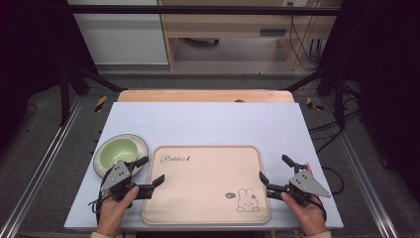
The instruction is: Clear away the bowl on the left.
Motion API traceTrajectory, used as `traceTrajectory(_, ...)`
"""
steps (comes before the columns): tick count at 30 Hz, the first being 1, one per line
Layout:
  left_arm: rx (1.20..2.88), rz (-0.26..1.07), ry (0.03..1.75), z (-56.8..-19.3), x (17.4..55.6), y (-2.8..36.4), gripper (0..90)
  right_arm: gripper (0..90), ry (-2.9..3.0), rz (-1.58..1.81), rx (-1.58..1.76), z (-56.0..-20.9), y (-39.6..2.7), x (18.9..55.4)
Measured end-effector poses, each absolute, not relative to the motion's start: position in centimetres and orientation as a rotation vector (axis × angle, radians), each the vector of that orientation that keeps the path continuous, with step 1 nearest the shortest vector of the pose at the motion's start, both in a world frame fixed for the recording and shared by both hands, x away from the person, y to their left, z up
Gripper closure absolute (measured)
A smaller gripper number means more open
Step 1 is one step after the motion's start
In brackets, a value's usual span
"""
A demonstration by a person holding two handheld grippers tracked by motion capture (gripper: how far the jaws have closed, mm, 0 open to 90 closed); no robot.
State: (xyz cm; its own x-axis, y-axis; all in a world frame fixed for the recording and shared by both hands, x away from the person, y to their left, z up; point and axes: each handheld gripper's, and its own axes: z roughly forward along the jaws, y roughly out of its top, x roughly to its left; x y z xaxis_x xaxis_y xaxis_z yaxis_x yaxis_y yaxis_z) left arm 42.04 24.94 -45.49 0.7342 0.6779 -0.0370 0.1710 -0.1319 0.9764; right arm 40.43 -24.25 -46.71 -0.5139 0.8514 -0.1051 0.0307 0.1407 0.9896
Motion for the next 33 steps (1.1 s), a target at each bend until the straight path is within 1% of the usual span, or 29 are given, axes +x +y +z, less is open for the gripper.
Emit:
traceTrajectory(8, 1.701, 0.490, 0.675, -45.4, 41.9, 24.7, 9.8, 5.8, 1.710, 1.450, 0.854, -46.8, -24.0, 40.5)
traceTrajectory(16, 1.756, 0.531, 0.646, -44.6, 41.2, 25.1, 9.5, 5.9, 1.704, 1.438, 0.851, -46.7, -24.0, 40.5)
traceTrajectory(18, 1.756, 0.540, 0.655, -44.1, 40.8, 25.7, 6.9, 6.0, 1.702, 1.433, 0.855, -46.7, -24.0, 40.5)
traceTrajectory(26, 1.722, 0.572, 0.689, -42.5, 40.6, 26.7, 6.3, 6.0, 1.703, 1.430, 0.856, -46.7, -24.0, 40.5)
traceTrajectory(27, 1.737, 0.572, 0.707, -42.2, 40.6, 26.8, 7.1, 6.0, 1.700, 1.431, 0.857, -46.7, -24.1, 40.5)
traceTrajectory(29, 1.781, 0.616, 0.730, -41.4, 40.7, 27.3, 7.6, 5.9, 1.701, 1.433, 0.857, -46.7, -24.1, 40.5)
traceTrajectory(33, 1.795, 0.616, 0.770, -40.5, 41.1, 28.0, 7.4, 6.0, 1.699, 1.439, 0.862, -46.7, -24.1, 40.5)
